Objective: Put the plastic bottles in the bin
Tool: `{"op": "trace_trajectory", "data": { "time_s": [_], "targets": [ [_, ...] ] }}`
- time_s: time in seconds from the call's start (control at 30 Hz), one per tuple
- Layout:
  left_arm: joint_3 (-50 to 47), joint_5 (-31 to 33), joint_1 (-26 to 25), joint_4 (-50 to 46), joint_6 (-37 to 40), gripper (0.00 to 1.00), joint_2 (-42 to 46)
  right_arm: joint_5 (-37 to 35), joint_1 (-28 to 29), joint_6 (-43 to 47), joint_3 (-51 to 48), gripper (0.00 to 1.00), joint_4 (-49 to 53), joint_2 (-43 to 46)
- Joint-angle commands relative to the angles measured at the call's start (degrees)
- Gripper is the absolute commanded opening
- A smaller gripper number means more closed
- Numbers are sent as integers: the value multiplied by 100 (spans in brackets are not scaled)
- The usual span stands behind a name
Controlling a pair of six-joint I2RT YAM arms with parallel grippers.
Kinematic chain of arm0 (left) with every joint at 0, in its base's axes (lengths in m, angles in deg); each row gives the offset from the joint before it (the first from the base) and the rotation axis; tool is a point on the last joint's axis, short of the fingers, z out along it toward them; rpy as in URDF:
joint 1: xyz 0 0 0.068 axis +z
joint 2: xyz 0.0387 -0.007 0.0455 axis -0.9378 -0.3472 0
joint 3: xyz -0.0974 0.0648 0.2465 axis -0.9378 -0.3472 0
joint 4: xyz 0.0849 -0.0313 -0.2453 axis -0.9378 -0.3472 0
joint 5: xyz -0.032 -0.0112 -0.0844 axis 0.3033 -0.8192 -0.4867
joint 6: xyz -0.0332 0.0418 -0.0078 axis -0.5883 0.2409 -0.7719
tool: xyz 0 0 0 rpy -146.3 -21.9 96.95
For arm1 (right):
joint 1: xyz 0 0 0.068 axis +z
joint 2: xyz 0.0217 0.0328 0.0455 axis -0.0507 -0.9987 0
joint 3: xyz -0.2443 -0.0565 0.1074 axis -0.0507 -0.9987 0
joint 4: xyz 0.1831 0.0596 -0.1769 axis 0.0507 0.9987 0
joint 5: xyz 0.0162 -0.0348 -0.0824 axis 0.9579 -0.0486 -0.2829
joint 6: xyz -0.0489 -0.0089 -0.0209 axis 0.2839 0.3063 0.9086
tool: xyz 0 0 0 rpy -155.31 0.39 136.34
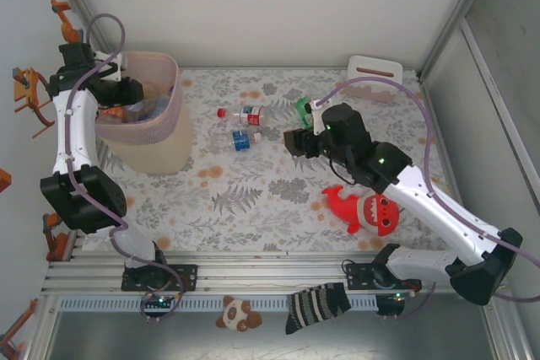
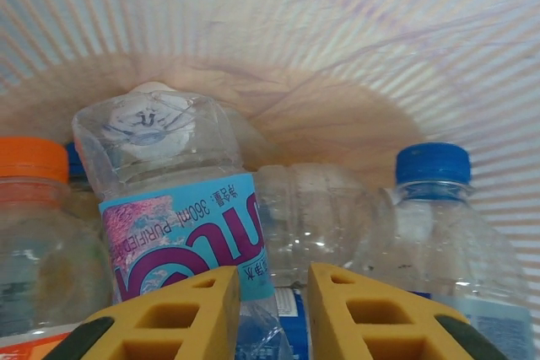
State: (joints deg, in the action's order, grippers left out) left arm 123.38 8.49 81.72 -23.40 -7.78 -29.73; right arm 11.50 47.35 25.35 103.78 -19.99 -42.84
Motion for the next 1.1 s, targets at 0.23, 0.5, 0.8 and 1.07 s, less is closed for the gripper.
{"op": "trace_trajectory", "data": {
  "time_s": [0.23,0.5,0.8,1.07],
  "targets": [
    [171,1103,-21,-943,-55,28,252,-286,-340,-56,269,73,403,-234],
    [501,1535,-25,-1084,-112,30,693,-69,-982,-7,398,72,697,-496],
    [508,176,-25,-926,-542,32,1103,538,-1897,325,415,69,735,-1075],
    [261,-985,-25,-487,-1081,34,1523,549,-2272,805,459,67,756,-1963]
  ]
}}
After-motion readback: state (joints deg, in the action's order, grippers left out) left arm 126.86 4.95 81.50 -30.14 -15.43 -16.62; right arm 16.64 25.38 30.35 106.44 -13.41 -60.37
